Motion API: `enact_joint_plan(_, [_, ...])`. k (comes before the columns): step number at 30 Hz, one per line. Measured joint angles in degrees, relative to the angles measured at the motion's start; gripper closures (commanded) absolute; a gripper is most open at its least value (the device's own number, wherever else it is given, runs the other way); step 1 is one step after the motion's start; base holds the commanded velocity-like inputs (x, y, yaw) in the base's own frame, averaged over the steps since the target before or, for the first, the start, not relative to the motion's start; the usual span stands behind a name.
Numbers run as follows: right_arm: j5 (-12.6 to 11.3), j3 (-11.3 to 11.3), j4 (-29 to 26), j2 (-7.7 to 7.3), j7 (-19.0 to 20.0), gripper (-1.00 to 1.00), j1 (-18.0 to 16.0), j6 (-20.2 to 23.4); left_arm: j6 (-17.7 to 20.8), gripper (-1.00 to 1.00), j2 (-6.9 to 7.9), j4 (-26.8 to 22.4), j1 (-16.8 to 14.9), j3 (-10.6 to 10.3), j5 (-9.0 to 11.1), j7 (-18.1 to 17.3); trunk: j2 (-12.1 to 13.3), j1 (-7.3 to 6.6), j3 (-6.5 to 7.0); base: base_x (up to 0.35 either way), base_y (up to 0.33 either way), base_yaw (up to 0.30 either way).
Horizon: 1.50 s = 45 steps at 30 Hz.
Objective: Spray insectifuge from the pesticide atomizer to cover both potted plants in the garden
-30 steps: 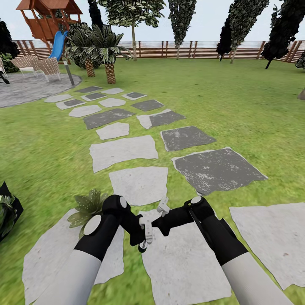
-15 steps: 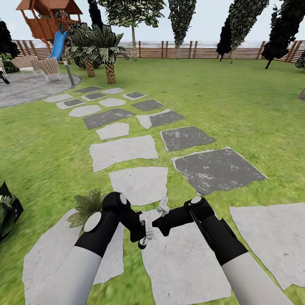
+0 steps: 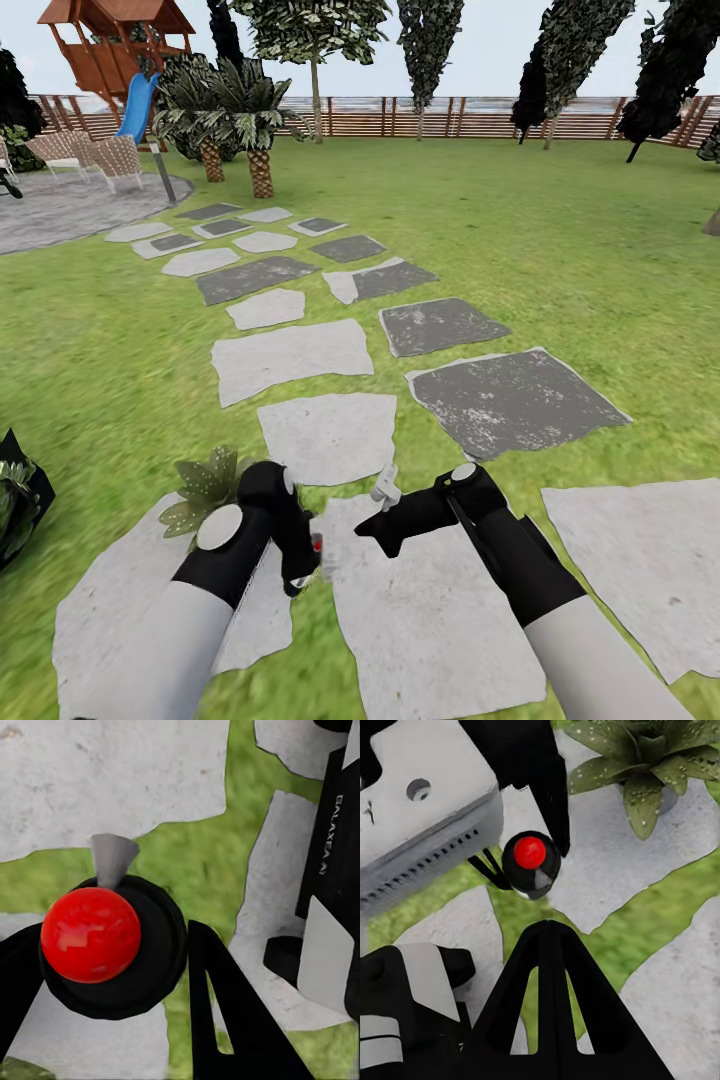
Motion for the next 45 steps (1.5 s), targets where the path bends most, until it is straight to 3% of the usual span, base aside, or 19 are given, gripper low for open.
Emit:
enact_joint_plan(5, [0.00, -0.09, 0.00, 0.03, -0.20, 1.00, 0.04, -0.06, 0.09, 1.00, 1.38, 0.90, 0.00, 0.35, 0.04, 1.58, 0.00, 0.00, 0.00, 0.000, 0.000, 0.000])
enact_joint_plan(7, [-0.02, -0.12, 0.25, -0.02, -0.50, 1.00, 0.15, -0.11, 0.24, 1.00, 1.27, 0.97, 0.00, 1.87, 1.55, 6.07, 0.00, 0.00, 0.00, 0.000, 0.000, 0.000])
enact_joint_plan(8, [-0.05, -0.21, 0.46, -0.09, -0.58, 1.00, 0.22, -0.23, 0.33, 1.00, 1.14, 1.44, 0.00, 3.76, 4.03, 10.47, 0.00, 0.00, 0.00, 0.000, 0.000, 0.000])
enact_joint_plan(11, [-0.06, -0.63, 1.93, -0.49, -0.71, 1.00, 0.79, -0.59, 3.75, 1.00, 0.96, 4.27, 0.00, 9.18, 16.21, 24.10, 0.00, 0.00, 0.00, 0.000, 0.000, 0.000])
enact_joint_plan(12, [-0.03, -0.73, 2.07, -0.73, -0.74, -1.00, 0.82, -0.62, 5.99, 1.00, 0.95, 4.47, 0.00, 9.86, 18.45, 27.08, 0.00, 0.00, 0.00, 0.000, 0.000, 0.000])
enact_joint_plan(14, [0.13, -1.30, 2.43, -5.87, -1.49, -1.00, 0.86, -0.84, 11.32, 1.00, 0.94, 4.71, 0.00, 11.72, 24.81, 36.71, 0.00, 0.00, 0.00, 0.000, 0.000, 0.000])
enact_joint_plan(16, [0.03, -2.51, 3.06, -11.86, -2.11, -1.00, 0.87, -1.19, 12.82, 1.00, 0.90, 4.85, 0.10, 12.35, 31.22, 42.30, 0.00, 0.00, 0.00, 0.000, 0.000, 0.000])
enact_joint_plan(17, [-0.02, -3.89, 3.23, -14.12, -2.23, -1.00, 0.87, -1.60, 13.09, 1.00, 0.89, 4.88, 0.15, 12.49, 33.88, 44.00, 0.00, 0.00, 0.00, 0.000, 0.000, 0.000])
enact_joint_plan(18, [-0.02, -8.22, 3.38, -16.29, -2.32, -1.00, 0.86, -3.04, 13.32, 1.00, 0.89, 4.92, 0.27, 12.61, 37.75, 46.71, 0.00, 0.00, 0.01, 0.000, 0.000, 0.000])
enact_joint_plan(21, [-0.03, -25.33, 3.93, -18.46, -2.54, -1.00, 0.86, -8.38, 13.51, 1.00, 0.57, 5.10, 0.60, 12.67, 46.05, 54.44, 0.00, 0.00, 0.01, 0.000, 0.000, 0.000])
enact_joint_plan(24, [-0.01, -38.32, 6.27, -18.53, -2.57, -1.00, 0.99, -11.46, 12.79, 1.00, -0.01, 6.72, 1.10, 12.67, 51.29, 59.28, 0.00, 0.00, 0.00, 0.000, 0.000, 0.000])
enact_joint_plan(27, [-0.03, -47.19, 12.04, -18.38, -6.06, -1.00, 1.08, -13.74, 10.23, 1.00, -0.22, 8.35, 2.78, 12.69, 54.59, 63.39, 0.00, 0.00, 0.00, 0.000, 0.000, 0.000])
enact_joint_plan(28, [0.01, -49.78, 14.58, -18.18, -9.60, -1.00, 1.17, -15.39, 8.68, 1.00, -0.39, 9.41, 4.00, 12.67, 55.99, 65.89, 0.00, 0.00, -0.01, 0.000, 0.000, 0.000])
enact_joint_plan(29, [0.06, -51.89, 18.27, -17.47, -17.09, -1.00, 1.24, -18.55, 5.70, 1.00, -0.62, 11.50, 5.10, 12.67, 58.46, 70.93, 0.00, 0.01, -0.02, 0.000, 0.000, 0.000])
enact_joint_plan(33, [-0.09, -53.01, 30.60, -14.20, -43.80, -1.00, 1.27, -28.32, -3.42, 1.00, -0.79, 21.29, 5.88, 12.67, 65.72, 85.34, 0.00, 0.00, -0.01, 0.000, 0.000, 0.000])
enact_joint_plan(35, [-0.19, -52.90, 36.39, -12.13, -55.24, -1.00, 1.27, -30.93, -8.75, 1.00, -0.75, 25.61, 5.94, 12.72, 67.63, 89.25, 0.00, 0.00, -0.01, 0.000, 0.000, 0.000])
enact_joint_plan(38, [-0.36, -52.86, 38.51, -10.61, -58.48, -1.00, 1.25, -32.72, -10.87, 1.00, -0.62, 29.99, 5.96, 12.88, 68.41, 90.52, 0.00, 0.00, -0.01, 0.000, 0.000, 0.000])
enact_joint_plan(42, [-0.59, -52.83, 39.13, -10.22, -59.09, -1.00, 1.24, -33.18, -11.42, 1.00, -0.41, 33.83, 5.96, 13.05, 69.36, 90.76, 0.00, 0.00, 0.00, 0.000, 0.000, -0.003])
enact_joint_plan(45, [-0.63, -52.76, 39.30, -10.18, -59.10, -1.00, 1.25, -33.22, -15.03, 1.00, -0.30, 37.52, 5.95, 13.12, 69.44, 90.75, 0.00, 0.00, -0.01, 0.000, 0.000, -0.036])
